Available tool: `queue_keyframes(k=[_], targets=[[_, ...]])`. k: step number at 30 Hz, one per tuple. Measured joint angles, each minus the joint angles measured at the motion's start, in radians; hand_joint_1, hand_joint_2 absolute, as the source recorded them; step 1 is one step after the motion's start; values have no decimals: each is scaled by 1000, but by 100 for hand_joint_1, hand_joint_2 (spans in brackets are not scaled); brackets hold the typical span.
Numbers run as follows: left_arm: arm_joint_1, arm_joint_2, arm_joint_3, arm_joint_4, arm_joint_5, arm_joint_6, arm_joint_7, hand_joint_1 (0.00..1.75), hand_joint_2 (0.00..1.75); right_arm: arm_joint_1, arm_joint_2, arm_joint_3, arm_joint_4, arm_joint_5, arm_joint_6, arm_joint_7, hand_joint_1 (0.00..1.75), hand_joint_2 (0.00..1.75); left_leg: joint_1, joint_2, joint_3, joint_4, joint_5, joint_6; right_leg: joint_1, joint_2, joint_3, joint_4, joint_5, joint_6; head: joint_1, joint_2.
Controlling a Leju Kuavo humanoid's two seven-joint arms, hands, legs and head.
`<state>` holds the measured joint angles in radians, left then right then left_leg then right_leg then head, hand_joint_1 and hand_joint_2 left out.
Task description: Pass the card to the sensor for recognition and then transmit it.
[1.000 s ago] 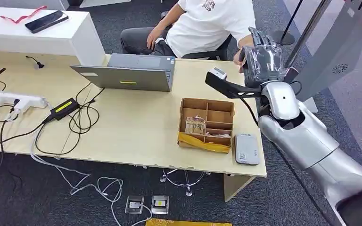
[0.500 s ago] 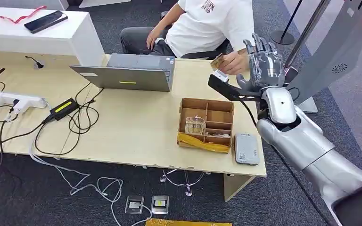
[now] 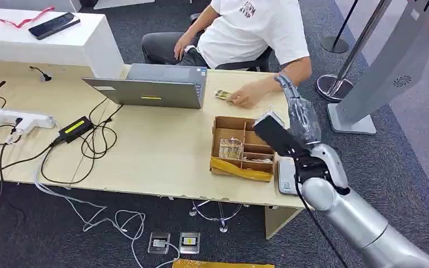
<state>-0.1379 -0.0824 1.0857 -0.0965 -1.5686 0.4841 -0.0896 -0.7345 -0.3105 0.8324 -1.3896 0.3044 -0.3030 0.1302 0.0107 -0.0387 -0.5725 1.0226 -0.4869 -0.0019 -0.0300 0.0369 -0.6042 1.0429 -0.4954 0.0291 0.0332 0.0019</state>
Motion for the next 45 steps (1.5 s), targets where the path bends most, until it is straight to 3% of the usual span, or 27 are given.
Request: queue_keyframes(k=[6,15,20,27,38,45], targets=[[0,0,10,0,-1,-1,0,0,0,116,-21,-3,-117,136,100,-4,0,175,0,0,0,0,-1,-1,1,0,0,0,0,0,0,0],[-1,2,27,0,5,-1,0,0,0,159,-31,26,-149,527,166,136,0,175,1,0,0,0,-1,-1,1,0,0,0,0,0,0,0],[-1,2,40,0,1,0,0,0,0,156,-37,35,-144,623,184,189,0,175,1,0,0,0,-1,-1,1,0,0,0,0,0,0,0],[-1,3,45,0,-1,-1,0,0,0,143,-40,58,-124,708,250,219,0,175,1,0,0,0,-1,-1,1,0,0,0,0,-1,0,0],[-1,3,45,0,-1,-5,0,0,0,133,-39,98,-80,729,295,217,0,175,1,0,-1,0,-1,-1,1,0,0,0,-1,-1,0,0],[-2,3,45,0,-2,2,0,0,0,130,-19,125,6,703,281,190,0,175,1,0,-1,0,-1,-1,1,0,0,0,-1,-1,0,0]])
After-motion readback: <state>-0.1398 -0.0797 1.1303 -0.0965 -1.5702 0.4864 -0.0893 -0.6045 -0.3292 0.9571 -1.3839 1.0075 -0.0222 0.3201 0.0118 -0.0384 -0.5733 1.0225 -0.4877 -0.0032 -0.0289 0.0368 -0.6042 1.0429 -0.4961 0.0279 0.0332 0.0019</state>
